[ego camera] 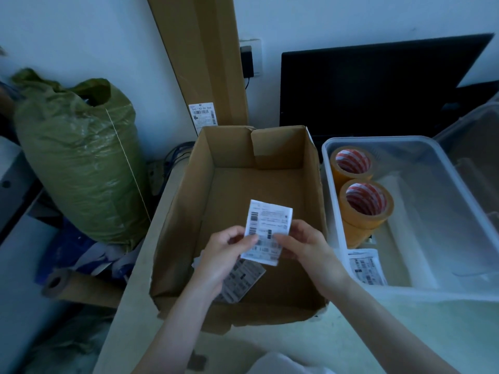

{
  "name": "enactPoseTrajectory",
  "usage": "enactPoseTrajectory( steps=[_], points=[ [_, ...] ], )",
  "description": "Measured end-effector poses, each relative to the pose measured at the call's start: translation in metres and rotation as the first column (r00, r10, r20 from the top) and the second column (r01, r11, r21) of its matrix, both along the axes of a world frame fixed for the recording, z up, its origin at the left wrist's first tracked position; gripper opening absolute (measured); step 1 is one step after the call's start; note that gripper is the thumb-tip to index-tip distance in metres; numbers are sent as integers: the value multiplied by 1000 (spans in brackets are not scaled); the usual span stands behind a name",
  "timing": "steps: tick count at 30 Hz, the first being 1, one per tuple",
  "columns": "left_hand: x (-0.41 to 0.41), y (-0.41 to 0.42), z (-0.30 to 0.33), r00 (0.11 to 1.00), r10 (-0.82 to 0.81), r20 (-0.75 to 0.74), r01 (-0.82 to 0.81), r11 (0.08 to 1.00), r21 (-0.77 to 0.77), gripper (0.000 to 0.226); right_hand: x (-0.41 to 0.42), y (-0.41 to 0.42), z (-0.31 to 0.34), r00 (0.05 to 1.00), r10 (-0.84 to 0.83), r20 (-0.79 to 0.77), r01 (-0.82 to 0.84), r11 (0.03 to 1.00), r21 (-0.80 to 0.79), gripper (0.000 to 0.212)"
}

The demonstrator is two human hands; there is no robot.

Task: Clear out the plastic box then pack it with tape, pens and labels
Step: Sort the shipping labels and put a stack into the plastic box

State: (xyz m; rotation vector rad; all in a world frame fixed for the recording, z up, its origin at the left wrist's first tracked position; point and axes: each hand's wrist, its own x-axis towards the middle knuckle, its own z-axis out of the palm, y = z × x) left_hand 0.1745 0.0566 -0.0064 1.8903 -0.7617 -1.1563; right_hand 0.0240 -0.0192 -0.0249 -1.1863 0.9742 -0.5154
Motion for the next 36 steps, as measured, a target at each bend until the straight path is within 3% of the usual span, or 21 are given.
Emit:
enactPoseTrajectory(
  steps=[7, 10, 12, 14, 18, 20, 26, 31, 36],
  points=[
    [0, -2, -5, 997, -58, 43, 61, 995, -73, 13, -5, 2, 2, 1000, 10, -12, -11, 996, -89, 20],
    [20, -8, -22, 973, -45, 226, 48, 999, -8, 13, -9, 1, 5, 999, -28, -21, 25, 992, -127, 18],
    [45, -13, -44, 907, -131, 401, 75, 986, 152, 21, -10, 1, 8, 999, -40, -10, 39, 990, -136, 18],
    [71, -19, -70, 796, -321, 514, 127, 918, 376, 34, -10, 1, 9, 999, -41, 2, 41, 990, -133, 18],
    [89, -30, -98, 560, -695, 451, 223, 651, 726, 60, -10, 2, 11, 999, -46, 30, 49, 991, -124, 18],
    [90, -33, -104, 438, -803, 403, 259, 542, 800, 73, -11, 1, 11, 998, -50, 37, 54, 991, -122, 18],
    [95, -32, -109, 336, -845, 416, 273, 510, 816, 69, -16, -1, 8, 996, -81, 34, 85, 990, -113, 16],
    [99, -32, -105, 365, -845, 390, 326, 508, 797, 45, -15, -1, 7, 996, -87, 24, 89, 992, -90, 12],
    [101, -43, -75, 509, -702, 499, 316, 691, 650, 40, -15, -1, 5, 996, -93, -7, 92, 992, -91, 11]
  ],
)
